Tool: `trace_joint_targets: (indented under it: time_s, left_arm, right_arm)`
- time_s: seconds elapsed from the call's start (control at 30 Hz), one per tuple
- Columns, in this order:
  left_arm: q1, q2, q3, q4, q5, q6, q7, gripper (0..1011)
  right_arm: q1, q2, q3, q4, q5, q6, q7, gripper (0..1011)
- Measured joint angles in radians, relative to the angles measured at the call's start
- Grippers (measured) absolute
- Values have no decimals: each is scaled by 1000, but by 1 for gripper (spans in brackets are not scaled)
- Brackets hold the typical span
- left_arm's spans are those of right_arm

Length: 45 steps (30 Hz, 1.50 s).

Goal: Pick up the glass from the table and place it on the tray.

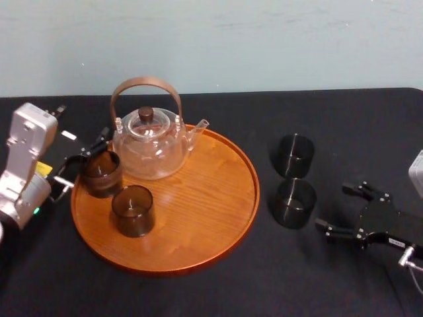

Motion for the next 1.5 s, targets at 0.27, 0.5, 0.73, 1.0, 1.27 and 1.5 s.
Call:
trace_joint_targets:
  time_s: [0.27, 0.5, 0.73, 1.0, 1.27, 1.5]
  left_arm:
    - [0, 0, 0, 0, 0, 0, 0, 1001]
    - [0, 0, 0, 0, 0, 0, 0, 1001]
    - [0, 0, 0, 0, 0, 0, 0, 1001]
    - [0, 0, 0, 0, 0, 0, 0, 1001]
    - [0, 0, 0, 0, 0, 0, 0, 1001]
    - [0, 0, 0, 0, 0, 0, 0, 1001]
  right_arm:
    - [30, -41, -10, 24, -17, 22, 15, 1002]
    - [68, -83, -23, 57, -23, 60, 24, 1002]
    - [94, -111, -34, 79, -23, 94, 25, 1002]
    - [122, -127, -52, 100, -28, 109, 32, 1002]
    - [165, -149, -77, 136, -44, 121, 35, 1002]
    - [209, -174, -103, 174, -65, 127, 37, 1002]
